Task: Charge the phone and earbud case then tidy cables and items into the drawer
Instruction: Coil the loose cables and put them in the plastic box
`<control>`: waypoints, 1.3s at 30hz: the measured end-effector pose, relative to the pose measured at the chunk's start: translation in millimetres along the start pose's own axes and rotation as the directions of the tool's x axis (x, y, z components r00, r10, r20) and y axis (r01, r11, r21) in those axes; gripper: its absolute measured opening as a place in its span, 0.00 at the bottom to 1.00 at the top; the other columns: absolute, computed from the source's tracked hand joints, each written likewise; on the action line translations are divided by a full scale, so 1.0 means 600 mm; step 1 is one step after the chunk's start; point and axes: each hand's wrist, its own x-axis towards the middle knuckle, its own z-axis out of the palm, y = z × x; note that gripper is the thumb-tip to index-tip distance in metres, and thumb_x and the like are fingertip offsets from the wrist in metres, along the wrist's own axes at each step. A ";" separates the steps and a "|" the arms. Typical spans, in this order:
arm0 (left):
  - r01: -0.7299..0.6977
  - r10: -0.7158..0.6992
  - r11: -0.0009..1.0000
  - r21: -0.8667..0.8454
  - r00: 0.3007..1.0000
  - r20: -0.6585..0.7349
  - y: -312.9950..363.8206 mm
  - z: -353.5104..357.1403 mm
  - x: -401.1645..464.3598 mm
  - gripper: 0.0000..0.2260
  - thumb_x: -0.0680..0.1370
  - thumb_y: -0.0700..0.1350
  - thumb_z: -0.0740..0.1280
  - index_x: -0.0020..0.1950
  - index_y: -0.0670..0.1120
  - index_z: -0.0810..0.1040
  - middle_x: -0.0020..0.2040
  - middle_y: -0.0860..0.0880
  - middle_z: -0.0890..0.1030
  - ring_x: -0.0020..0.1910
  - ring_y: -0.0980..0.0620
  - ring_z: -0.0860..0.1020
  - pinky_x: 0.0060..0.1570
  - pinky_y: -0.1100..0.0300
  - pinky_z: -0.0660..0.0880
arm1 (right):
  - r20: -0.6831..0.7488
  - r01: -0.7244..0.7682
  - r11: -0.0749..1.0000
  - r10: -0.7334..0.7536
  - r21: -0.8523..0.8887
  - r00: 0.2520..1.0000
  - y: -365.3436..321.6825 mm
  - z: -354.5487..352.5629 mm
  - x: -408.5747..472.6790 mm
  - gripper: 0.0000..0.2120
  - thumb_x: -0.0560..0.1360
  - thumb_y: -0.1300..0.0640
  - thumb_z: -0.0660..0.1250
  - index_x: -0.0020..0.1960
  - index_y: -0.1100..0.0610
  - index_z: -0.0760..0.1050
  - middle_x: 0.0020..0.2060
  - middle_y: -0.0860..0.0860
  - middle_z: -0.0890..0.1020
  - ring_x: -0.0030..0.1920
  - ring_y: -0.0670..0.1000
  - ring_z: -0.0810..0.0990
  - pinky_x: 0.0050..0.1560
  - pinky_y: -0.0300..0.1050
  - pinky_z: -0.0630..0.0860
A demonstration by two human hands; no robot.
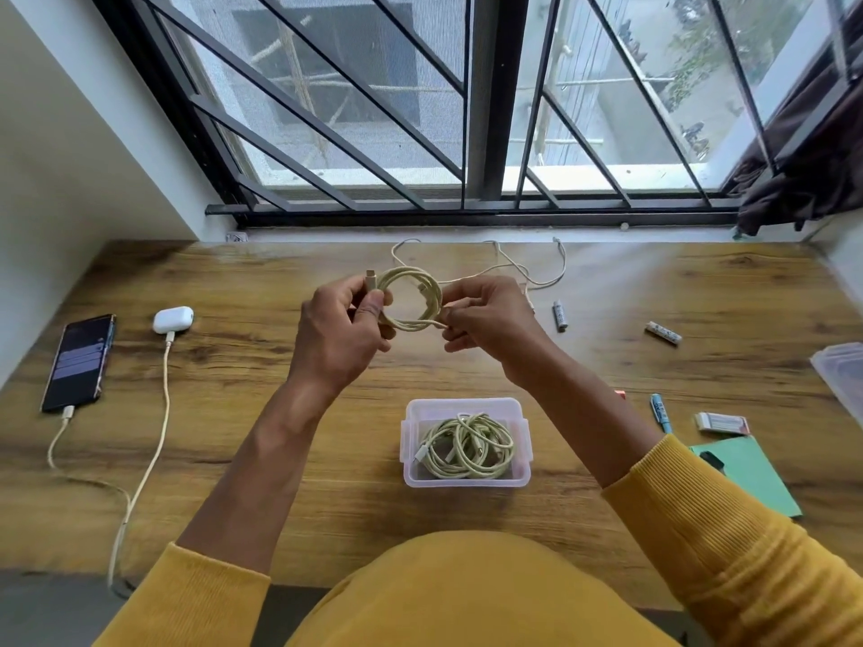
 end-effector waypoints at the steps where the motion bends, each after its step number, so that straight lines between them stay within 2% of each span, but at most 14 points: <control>1: 0.023 -0.022 0.999 -0.024 1.000 0.018 -0.001 0.001 0.002 0.08 0.86 0.42 0.65 0.50 0.47 0.82 0.36 0.46 0.85 0.33 0.52 0.85 0.36 0.55 0.83 | 0.010 0.020 0.999 -0.020 -0.044 1.000 -0.001 0.001 0.001 0.09 0.77 0.72 0.70 0.53 0.65 0.85 0.37 0.58 0.83 0.38 0.53 0.82 0.36 0.45 0.84; 5: 0.152 -0.146 0.984 -0.090 0.987 0.073 0.002 0.002 0.004 0.09 0.87 0.41 0.64 0.50 0.45 0.83 0.37 0.45 0.84 0.34 0.52 0.85 0.35 0.59 0.81 | 0.036 0.151 0.978 -0.147 -0.141 0.989 -0.005 0.006 0.001 0.09 0.78 0.66 0.74 0.49 0.53 0.88 0.42 0.59 0.87 0.39 0.51 0.80 0.38 0.47 0.80; 7: 0.204 -0.198 0.975 -0.089 0.977 0.076 0.002 0.004 0.004 0.09 0.87 0.41 0.64 0.50 0.43 0.83 0.36 0.45 0.84 0.33 0.53 0.85 0.35 0.59 0.81 | 0.039 0.202 0.973 -0.199 -0.113 0.979 -0.004 0.006 0.002 0.08 0.78 0.66 0.73 0.50 0.56 0.88 0.43 0.61 0.87 0.39 0.51 0.79 0.36 0.47 0.77; 11: 0.228 -0.228 0.974 0.000 0.972 0.055 0.005 0.010 0.004 0.08 0.86 0.42 0.66 0.50 0.45 0.84 0.36 0.47 0.86 0.32 0.52 0.86 0.39 0.54 0.85 | 0.096 0.235 0.970 -0.241 0.067 0.966 -0.005 0.005 -0.002 0.08 0.76 0.70 0.74 0.56 0.69 0.83 0.45 0.72 0.84 0.40 0.57 0.82 0.40 0.49 0.82; 15: 0.213 -0.218 0.966 0.148 0.976 0.019 0.016 0.016 -0.002 0.07 0.84 0.41 0.66 0.50 0.46 0.84 0.36 0.48 0.86 0.29 0.55 0.85 0.30 0.67 0.79 | 0.132 0.182 0.966 -0.208 0.182 0.969 -0.010 0.004 -0.005 0.13 0.75 0.71 0.74 0.60 0.70 0.80 0.48 0.73 0.83 0.42 0.60 0.83 0.43 0.47 0.84; 18: 0.198 -0.205 0.955 0.219 0.979 0.007 0.022 0.020 -0.007 0.08 0.82 0.41 0.67 0.48 0.46 0.84 0.34 0.49 0.85 0.27 0.57 0.84 0.26 0.71 0.74 | 0.168 0.145 0.964 -0.185 0.224 0.968 -0.011 0.001 -0.002 0.11 0.78 0.72 0.71 0.61 0.69 0.79 0.51 0.73 0.83 0.44 0.61 0.84 0.45 0.47 0.84; 20: 0.183 -0.189 0.948 0.260 0.982 -0.004 0.027 0.021 -0.010 0.08 0.82 0.41 0.67 0.46 0.47 0.84 0.34 0.49 0.85 0.27 0.56 0.84 0.26 0.70 0.76 | 0.191 0.130 0.954 -0.185 0.269 0.964 -0.008 -0.003 0.001 0.11 0.80 0.72 0.66 0.62 0.68 0.78 0.52 0.73 0.83 0.45 0.62 0.84 0.48 0.50 0.84; 23: 0.152 -0.157 0.943 0.297 0.988 -0.007 0.030 0.020 -0.011 0.07 0.81 0.41 0.67 0.45 0.49 0.83 0.34 0.49 0.85 0.31 0.52 0.86 0.37 0.60 0.83 | 0.236 0.121 0.945 -0.198 0.304 0.951 -0.006 -0.006 0.000 0.14 0.81 0.69 0.67 0.66 0.66 0.76 0.53 0.74 0.82 0.48 0.62 0.83 0.52 0.52 0.83; 25: 0.136 -0.143 0.943 0.304 0.990 0.000 0.031 0.018 -0.011 0.07 0.80 0.41 0.68 0.45 0.49 0.83 0.35 0.49 0.85 0.33 0.50 0.86 0.42 0.53 0.85 | 0.248 0.168 0.967 -0.214 0.194 0.945 -0.006 -0.004 -0.002 0.19 0.77 0.67 0.74 0.67 0.61 0.76 0.51 0.68 0.82 0.47 0.58 0.82 0.51 0.53 0.83; 27: 0.127 -0.140 0.942 0.310 0.990 0.022 0.033 0.019 -0.013 0.06 0.80 0.42 0.68 0.46 0.48 0.84 0.34 0.49 0.85 0.34 0.49 0.86 0.41 0.50 0.86 | 0.204 0.249 0.968 -0.237 -0.035 0.950 -0.009 0.004 -0.004 0.20 0.73 0.65 0.79 0.63 0.54 0.80 0.53 0.58 0.81 0.44 0.52 0.81 0.48 0.56 0.85; 28: 0.127 -0.146 0.940 0.316 0.989 0.037 0.034 0.020 -0.014 0.06 0.80 0.43 0.68 0.47 0.47 0.84 0.34 0.48 0.85 0.33 0.50 0.86 0.39 0.51 0.85 | 0.161 0.296 0.943 -0.271 -0.156 0.949 -0.010 0.009 -0.003 0.18 0.72 0.64 0.80 0.60 0.52 0.82 0.53 0.55 0.80 0.42 0.49 0.80 0.45 0.55 0.86; 31: 0.153 -0.186 0.937 0.315 0.980 0.075 0.039 0.023 -0.016 0.06 0.80 0.41 0.68 0.45 0.45 0.83 0.32 0.48 0.85 0.28 0.55 0.85 0.31 0.61 0.82 | 0.076 0.451 0.794 -0.463 -0.408 0.883 -0.006 0.022 -0.001 0.09 0.72 0.59 0.80 0.50 0.50 0.87 0.48 0.51 0.81 0.38 0.43 0.78 0.38 0.44 0.77; 35: 0.203 -0.232 0.941 0.270 0.969 0.080 0.041 0.021 -0.019 0.05 0.78 0.38 0.70 0.44 0.46 0.83 0.34 0.48 0.86 0.27 0.55 0.84 0.30 0.62 0.82 | 0.025 0.493 0.727 -0.550 -0.478 0.835 0.013 0.031 0.001 0.07 0.72 0.58 0.81 0.49 0.49 0.88 0.46 0.48 0.84 0.44 0.49 0.83 0.44 0.56 0.81; 39: 0.172 -0.203 0.946 0.275 0.975 0.087 0.043 0.025 -0.025 0.07 0.79 0.40 0.67 0.43 0.45 0.83 0.33 0.47 0.85 0.26 0.55 0.84 0.25 0.67 0.77 | -0.021 0.498 0.724 -0.576 -0.477 0.817 0.007 0.031 -0.003 0.06 0.72 0.53 0.79 0.49 0.46 0.88 0.48 0.45 0.84 0.50 0.49 0.82 0.48 0.56 0.80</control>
